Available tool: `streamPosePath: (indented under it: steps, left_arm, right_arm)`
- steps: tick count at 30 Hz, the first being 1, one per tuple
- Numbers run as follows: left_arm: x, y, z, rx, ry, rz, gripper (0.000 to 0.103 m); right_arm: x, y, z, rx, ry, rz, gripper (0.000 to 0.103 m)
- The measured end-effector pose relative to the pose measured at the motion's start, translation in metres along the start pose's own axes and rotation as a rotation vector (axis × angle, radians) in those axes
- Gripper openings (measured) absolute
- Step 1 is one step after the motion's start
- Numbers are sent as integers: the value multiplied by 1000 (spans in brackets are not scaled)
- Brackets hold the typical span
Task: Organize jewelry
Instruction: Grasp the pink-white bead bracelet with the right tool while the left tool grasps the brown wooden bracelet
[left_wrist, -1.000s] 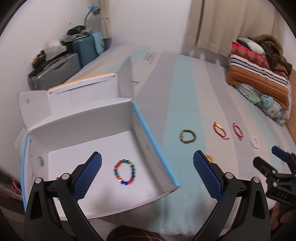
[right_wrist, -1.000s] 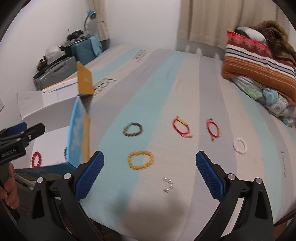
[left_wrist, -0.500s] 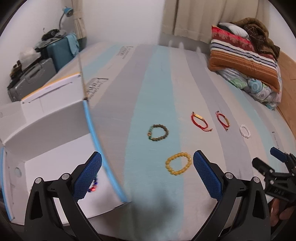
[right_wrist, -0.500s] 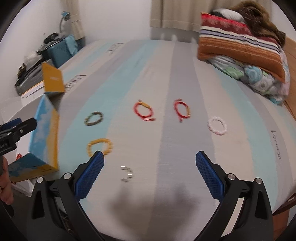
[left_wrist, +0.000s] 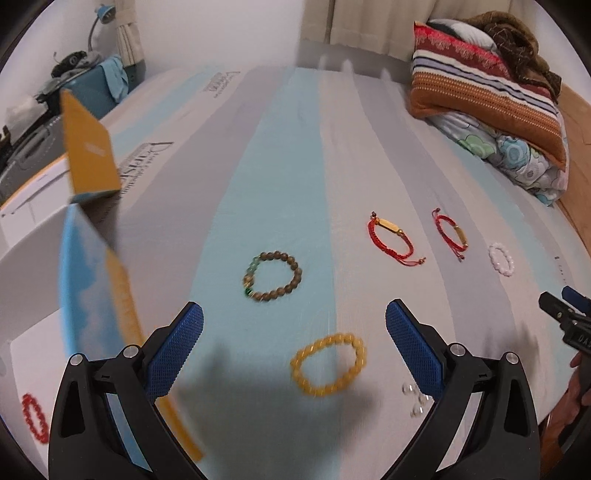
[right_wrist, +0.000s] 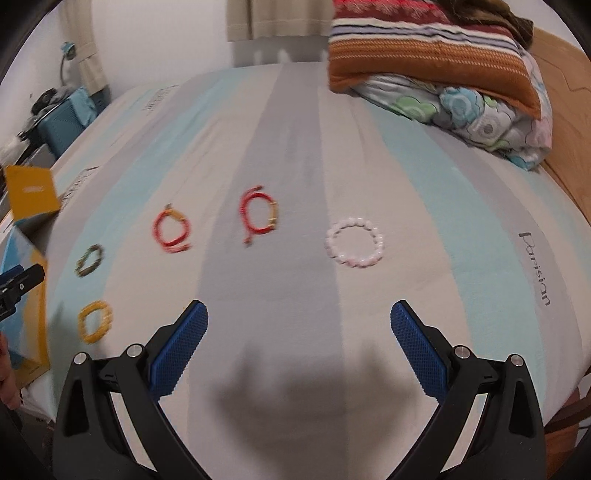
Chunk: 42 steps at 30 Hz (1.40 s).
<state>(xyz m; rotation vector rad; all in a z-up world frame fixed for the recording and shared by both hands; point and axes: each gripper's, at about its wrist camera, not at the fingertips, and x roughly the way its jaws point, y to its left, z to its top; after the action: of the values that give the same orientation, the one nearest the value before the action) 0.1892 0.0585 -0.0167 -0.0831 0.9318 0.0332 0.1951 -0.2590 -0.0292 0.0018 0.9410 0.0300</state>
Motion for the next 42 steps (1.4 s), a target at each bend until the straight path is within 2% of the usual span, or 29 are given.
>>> streamPosePath:
  steps: [15, 23, 25, 28, 30, 36, 39, 41, 42]
  left_arm:
    - [110, 15, 10, -33, 83, 21, 97]
    - [126, 12, 9, -12, 54, 49, 96]
    - [126, 12, 8, -14, 49, 50, 95]
    - [125, 13, 7, -15, 43, 64, 86]
    - [124, 16, 7, -19, 43, 66, 79]
    - [119, 18, 5, -19, 45, 74, 50]
    - [118, 18, 5, -19, 51, 75, 36]
    - [117, 16, 5, -15, 52, 73, 16]
    - [116, 15, 6, -18, 56, 69, 13]
  right_arm:
    - [110, -48, 32, 66, 79, -39, 95]
    - [144, -52, 35, 83, 101, -42, 95]
    - [146, -51, 35, 86, 87, -47, 91]
    - [145, -47, 35, 66, 76, -50, 78]
    - [145, -43, 35, 53, 74, -49, 64]
    - [142, -39, 35, 45, 75, -54, 34]
    - [141, -40, 35, 41, 76, -57, 27]
    - [140, -40, 35, 41, 77, -60, 20]
    - [140, -41, 36, 43, 78, -60, 19]
